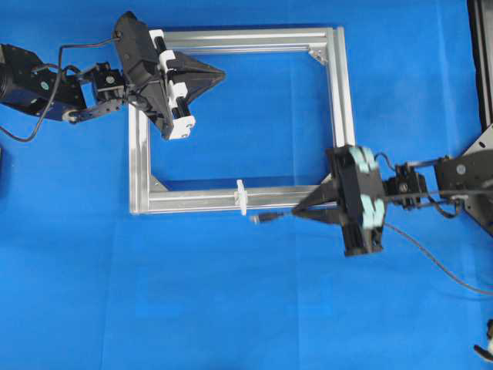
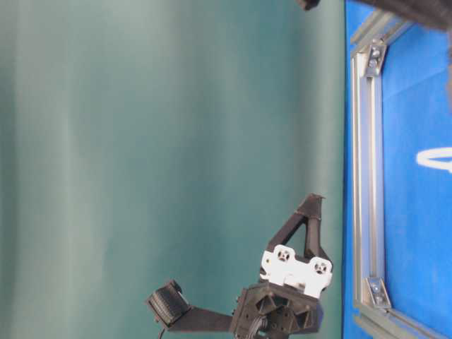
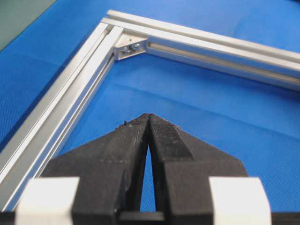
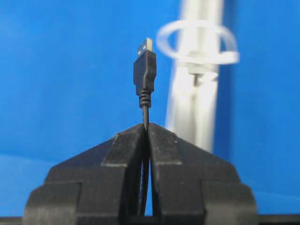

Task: Insert the wire through the string loop located in the center.
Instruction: 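Carry the USB plug leftward to the white zip-tie loop, then align the USB plug tip with the zip-tie loop opening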

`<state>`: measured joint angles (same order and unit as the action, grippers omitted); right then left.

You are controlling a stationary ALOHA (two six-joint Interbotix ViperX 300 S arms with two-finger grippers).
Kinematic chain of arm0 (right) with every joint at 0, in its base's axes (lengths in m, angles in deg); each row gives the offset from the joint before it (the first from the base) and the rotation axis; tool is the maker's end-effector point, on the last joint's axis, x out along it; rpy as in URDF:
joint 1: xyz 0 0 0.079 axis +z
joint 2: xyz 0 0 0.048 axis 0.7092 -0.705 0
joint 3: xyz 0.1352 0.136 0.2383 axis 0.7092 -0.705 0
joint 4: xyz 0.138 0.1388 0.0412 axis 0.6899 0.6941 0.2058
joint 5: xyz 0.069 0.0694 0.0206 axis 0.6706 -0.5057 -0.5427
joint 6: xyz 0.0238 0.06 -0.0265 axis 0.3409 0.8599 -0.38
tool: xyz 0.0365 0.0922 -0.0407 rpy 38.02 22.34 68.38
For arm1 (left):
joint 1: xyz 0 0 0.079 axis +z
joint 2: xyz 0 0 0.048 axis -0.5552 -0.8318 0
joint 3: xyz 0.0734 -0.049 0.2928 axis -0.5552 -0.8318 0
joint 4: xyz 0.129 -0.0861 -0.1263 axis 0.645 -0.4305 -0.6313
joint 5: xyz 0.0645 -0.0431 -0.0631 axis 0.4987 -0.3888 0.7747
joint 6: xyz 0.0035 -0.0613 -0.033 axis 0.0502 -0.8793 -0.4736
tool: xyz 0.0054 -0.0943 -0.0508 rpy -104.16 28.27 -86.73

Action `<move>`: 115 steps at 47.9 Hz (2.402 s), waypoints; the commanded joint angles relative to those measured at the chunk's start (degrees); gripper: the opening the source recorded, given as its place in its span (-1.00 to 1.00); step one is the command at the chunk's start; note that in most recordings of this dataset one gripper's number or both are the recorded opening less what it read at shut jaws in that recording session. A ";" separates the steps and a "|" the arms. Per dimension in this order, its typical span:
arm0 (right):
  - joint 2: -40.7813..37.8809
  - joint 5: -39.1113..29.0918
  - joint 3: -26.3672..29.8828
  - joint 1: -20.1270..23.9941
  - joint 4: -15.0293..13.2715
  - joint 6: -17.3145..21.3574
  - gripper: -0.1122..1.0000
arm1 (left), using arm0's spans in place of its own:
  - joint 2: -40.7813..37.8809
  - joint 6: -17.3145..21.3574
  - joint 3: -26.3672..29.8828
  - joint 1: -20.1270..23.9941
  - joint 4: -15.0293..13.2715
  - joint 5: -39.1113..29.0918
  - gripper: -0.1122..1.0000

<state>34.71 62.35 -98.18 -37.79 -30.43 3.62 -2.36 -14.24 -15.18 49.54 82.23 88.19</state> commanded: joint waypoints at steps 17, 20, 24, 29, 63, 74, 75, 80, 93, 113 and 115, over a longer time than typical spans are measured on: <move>0.62 0.88 0.26 -3.87 0.35 0.00 -0.83 | 1.85 0.09 0.35 -0.09 0.18 0.26 -0.80; 0.44 1.05 0.26 -3.87 0.35 0.00 -0.83 | 1.85 0.09 0.35 -0.09 0.18 0.26 -0.80; 0.35 1.23 0.26 -3.87 0.35 0.00 -0.83 | 1.85 0.09 0.26 -0.09 0.18 0.26 -0.80; 0.35 1.23 0.35 -3.87 0.35 0.00 -0.83 | 1.85 0.09 0.35 0.00 0.18 0.26 -0.80; -0.97 1.23 0.88 -3.87 0.35 0.00 -0.83 | 1.85 0.09 0.35 -0.09 0.18 0.26 -0.80; -0.97 1.23 0.88 -3.78 0.35 0.00 -0.83 | 1.85 0.09 0.35 -0.09 0.18 0.26 -0.80; -0.97 1.32 0.88 -3.78 0.35 0.00 -0.83 | 1.85 0.09 0.35 -0.09 0.18 0.26 -0.80; -0.97 1.32 0.88 -3.78 0.35 0.00 -0.83 | 1.85 0.09 0.35 -0.09 0.18 0.26 -0.80; -0.97 1.23 0.88 -3.78 0.35 0.00 -0.83 | 1.85 0.09 0.35 -0.09 0.18 0.26 -0.80; -0.97 1.32 0.97 -3.78 0.35 0.00 -0.83 | 1.85 0.09 0.35 -0.09 0.18 0.26 -0.80; -0.97 1.32 0.97 -3.69 0.35 0.00 -0.83 | 1.85 0.09 0.35 -0.09 0.18 0.26 -0.80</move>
<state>33.30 63.06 -98.26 -41.48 -30.25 3.62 -2.27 -14.24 -15.27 49.54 82.23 88.19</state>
